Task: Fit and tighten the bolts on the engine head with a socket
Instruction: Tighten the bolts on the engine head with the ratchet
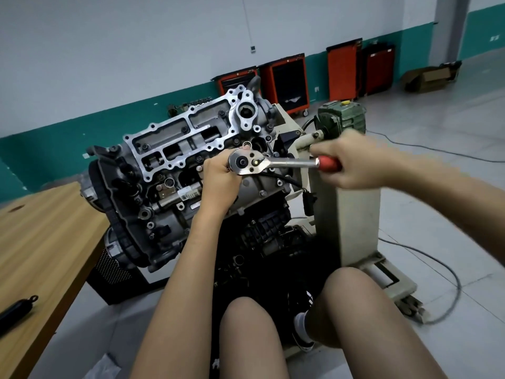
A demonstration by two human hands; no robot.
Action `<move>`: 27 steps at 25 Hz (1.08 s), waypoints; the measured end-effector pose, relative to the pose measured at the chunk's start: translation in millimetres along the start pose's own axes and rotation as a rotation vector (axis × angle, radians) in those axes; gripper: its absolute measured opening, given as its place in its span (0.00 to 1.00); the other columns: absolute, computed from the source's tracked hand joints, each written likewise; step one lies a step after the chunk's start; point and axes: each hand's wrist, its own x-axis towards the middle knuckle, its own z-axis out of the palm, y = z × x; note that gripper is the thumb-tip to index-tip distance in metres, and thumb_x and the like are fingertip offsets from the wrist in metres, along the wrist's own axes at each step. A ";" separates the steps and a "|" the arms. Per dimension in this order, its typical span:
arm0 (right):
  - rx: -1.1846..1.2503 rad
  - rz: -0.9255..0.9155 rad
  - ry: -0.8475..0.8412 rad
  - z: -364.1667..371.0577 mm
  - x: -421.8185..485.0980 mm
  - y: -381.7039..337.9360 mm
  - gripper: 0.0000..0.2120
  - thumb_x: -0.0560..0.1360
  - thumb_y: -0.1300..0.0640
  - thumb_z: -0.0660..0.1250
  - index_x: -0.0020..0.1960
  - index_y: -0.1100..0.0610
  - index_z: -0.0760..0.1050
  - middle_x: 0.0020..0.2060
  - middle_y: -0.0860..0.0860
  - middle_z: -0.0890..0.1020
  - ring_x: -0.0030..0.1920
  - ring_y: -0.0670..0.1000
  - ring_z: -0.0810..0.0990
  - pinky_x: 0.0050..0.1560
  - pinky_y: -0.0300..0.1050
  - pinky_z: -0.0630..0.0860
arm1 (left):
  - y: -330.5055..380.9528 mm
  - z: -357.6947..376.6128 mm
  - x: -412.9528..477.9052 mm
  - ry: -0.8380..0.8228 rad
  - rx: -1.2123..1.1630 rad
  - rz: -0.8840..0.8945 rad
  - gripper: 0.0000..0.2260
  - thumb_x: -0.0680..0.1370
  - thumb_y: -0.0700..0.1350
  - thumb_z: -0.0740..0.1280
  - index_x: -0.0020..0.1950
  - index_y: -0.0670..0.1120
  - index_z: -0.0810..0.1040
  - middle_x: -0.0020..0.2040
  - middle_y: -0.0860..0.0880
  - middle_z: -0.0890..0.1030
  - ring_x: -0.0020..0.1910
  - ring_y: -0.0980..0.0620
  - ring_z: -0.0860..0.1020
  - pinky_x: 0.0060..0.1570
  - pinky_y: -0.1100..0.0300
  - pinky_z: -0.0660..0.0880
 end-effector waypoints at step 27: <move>0.704 0.271 0.244 103.3 -46.6 -85.5 0.13 0.67 0.62 0.68 0.32 0.51 0.66 0.22 0.45 0.67 0.24 0.45 0.64 0.28 0.41 0.63 | 0.6 6.2 -4.3 0.068 -0.028 -0.046 0.22 0.79 0.46 0.64 0.25 0.55 0.70 0.21 0.60 0.67 0.24 0.60 0.62 0.29 0.68 0.60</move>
